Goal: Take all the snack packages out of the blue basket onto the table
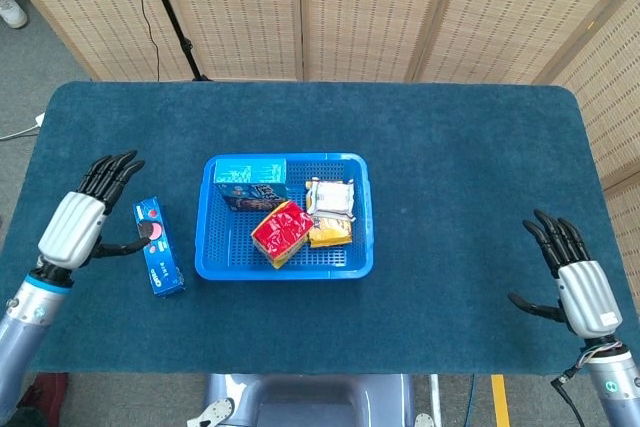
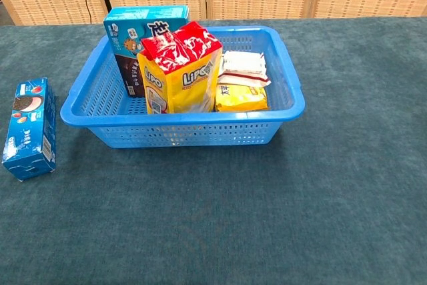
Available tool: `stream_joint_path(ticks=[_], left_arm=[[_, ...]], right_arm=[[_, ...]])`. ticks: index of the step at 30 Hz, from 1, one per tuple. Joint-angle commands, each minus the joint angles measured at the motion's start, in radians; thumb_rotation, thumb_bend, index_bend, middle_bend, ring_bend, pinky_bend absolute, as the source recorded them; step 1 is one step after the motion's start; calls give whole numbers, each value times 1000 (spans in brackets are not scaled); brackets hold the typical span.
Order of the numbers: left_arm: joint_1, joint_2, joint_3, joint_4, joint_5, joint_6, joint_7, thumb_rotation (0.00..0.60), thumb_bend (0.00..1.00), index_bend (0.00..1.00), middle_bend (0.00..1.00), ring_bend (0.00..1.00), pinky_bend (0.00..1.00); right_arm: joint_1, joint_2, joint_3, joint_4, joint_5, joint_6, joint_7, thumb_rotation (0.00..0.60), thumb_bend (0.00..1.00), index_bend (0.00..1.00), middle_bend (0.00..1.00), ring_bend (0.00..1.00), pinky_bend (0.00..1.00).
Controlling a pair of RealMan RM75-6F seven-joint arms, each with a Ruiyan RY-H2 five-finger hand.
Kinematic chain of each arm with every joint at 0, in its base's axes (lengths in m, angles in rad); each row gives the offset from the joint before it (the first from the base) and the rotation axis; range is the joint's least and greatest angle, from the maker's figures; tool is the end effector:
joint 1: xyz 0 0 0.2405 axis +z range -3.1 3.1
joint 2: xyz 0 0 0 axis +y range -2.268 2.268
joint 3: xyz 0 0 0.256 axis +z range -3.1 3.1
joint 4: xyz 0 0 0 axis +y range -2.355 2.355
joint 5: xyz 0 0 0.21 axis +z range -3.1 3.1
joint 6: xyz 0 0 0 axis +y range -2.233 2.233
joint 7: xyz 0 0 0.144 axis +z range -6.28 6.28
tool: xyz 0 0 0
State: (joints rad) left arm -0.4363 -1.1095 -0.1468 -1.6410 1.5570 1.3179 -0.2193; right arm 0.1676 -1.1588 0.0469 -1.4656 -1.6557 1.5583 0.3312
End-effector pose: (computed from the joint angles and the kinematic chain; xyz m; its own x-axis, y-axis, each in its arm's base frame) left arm -0.2116 0.2905 0.1484 0.1951 0.0226 0.9805 0.9038 -0.3923 -0.1708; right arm -0.2958 -0.2055 0.1593 0.1834 0.0375 0.9823 -0.9504 -0.2486 0.1869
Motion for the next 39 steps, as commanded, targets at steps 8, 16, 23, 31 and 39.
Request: stream_joint_path(ticks=[8,16,23,31,39], left_arm=[[-326,-135,-153,42,-410,-426,311,600,0,0,0,0,0],[-458,-272,-154,175,-591,-525,443,600,0,0,0,0,0],[-500,-338,-156,235,-636,-510,476,600,5,117,88,140,294],[-502,-354,-158,224,-641,-431,510,600,227,669,560,542,539],[-441,-261,-196,119,-520,-309,406,600,280,706,586,570,575]], right_arm=[[30,-26,23,41,77,-88,-7,600,0,0,0,0,0],[32,-22,39,51,99,-91,17,600,0,0,0,0,0],[29,-15,36,44,89,-80,28,600,0,0,0,0,0],[31,-15,35,43,93,-92,22,600,0,0,0,0,0],[32,-16,28,37,83,-94,13,600,0,0,0,0,0]])
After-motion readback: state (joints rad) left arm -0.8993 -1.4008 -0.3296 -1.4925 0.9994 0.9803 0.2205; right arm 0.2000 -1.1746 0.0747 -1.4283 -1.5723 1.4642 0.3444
